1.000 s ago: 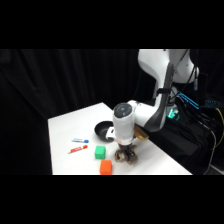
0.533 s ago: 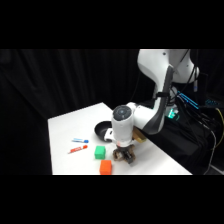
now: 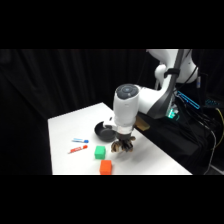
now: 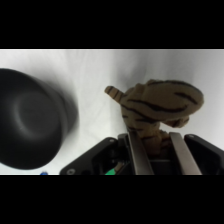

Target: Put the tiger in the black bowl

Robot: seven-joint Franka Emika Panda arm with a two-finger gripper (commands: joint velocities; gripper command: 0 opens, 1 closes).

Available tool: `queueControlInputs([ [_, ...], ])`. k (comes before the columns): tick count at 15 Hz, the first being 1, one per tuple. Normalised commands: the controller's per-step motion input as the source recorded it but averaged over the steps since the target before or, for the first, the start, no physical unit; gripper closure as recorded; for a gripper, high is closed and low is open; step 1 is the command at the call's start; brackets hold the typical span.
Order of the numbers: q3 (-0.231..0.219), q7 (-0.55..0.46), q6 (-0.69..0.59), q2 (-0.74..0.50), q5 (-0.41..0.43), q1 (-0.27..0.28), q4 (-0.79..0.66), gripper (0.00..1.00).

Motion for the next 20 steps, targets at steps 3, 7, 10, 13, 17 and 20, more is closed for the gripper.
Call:
queueControlInputs([
  [3,0.047,-0.12,-0.27,-0.54,-0.188,-0.239,-0.18,0.96],
  [7,0.027,-0.27,-0.14,-0.39,-0.086,-0.351,-0.11,0.96],
  [10,-0.016,-0.34,-0.05,-0.17,0.033,-0.333,-0.01,0.96],
  [13,-0.013,-0.29,0.01,-0.01,0.108,-0.229,0.03,0.96],
  [17,0.013,-0.23,0.09,0.1,0.178,-0.117,0.0,0.96],
  [20,0.012,-0.19,0.19,0.16,0.174,-0.073,0.0,0.96],
])
